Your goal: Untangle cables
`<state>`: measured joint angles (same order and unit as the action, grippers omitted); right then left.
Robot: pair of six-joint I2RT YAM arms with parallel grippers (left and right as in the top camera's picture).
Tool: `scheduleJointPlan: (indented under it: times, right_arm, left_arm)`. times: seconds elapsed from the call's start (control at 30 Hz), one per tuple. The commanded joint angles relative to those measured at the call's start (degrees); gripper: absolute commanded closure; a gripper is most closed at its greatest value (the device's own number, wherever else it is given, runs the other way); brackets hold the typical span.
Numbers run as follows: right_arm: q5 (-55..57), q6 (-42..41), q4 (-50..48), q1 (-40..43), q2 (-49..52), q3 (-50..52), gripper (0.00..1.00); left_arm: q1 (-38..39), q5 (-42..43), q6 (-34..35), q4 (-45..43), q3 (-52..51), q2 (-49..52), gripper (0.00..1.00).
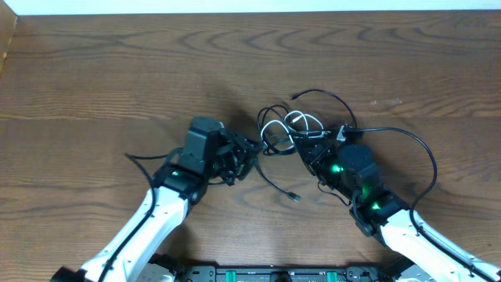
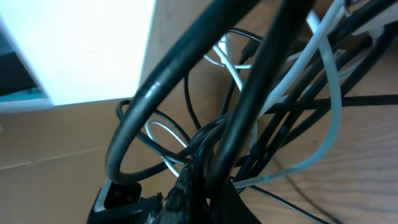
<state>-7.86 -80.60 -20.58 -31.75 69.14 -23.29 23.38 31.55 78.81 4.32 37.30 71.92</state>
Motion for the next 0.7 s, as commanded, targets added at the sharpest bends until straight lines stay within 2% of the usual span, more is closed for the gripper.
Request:
scheduleJointPlan:
  times: [0.0, 0.17, 0.43, 0.67]
  right_arm:
    - [0.9, -0.37, 0.66, -0.35, 0.72, -0.2, 0.98]
    - [0.85, -1.73, 0.63, -0.35, 1.27, -0.2, 0.98]
    - [-0.22, -2.32, 0.37, -0.35, 1.27, -0.2, 0.99]
    - [-5.2, -2.27, -1.29, -0.35, 1.27, -0.2, 0.99]
  left_arm:
    - [1.84, 1.97, 2.21, -1.05, 0.42, 1.68, 0.56]
    - [5.46, -3.1, 4.72, -2.1, 0.42, 2.1, 0.51]
    - [10.86, -7.87, 7.52, -2.01, 0.42, 2.14, 0.51]
    - [11.96, -12.07, 7.5, -1.81, 0.42, 2.16, 0.52]
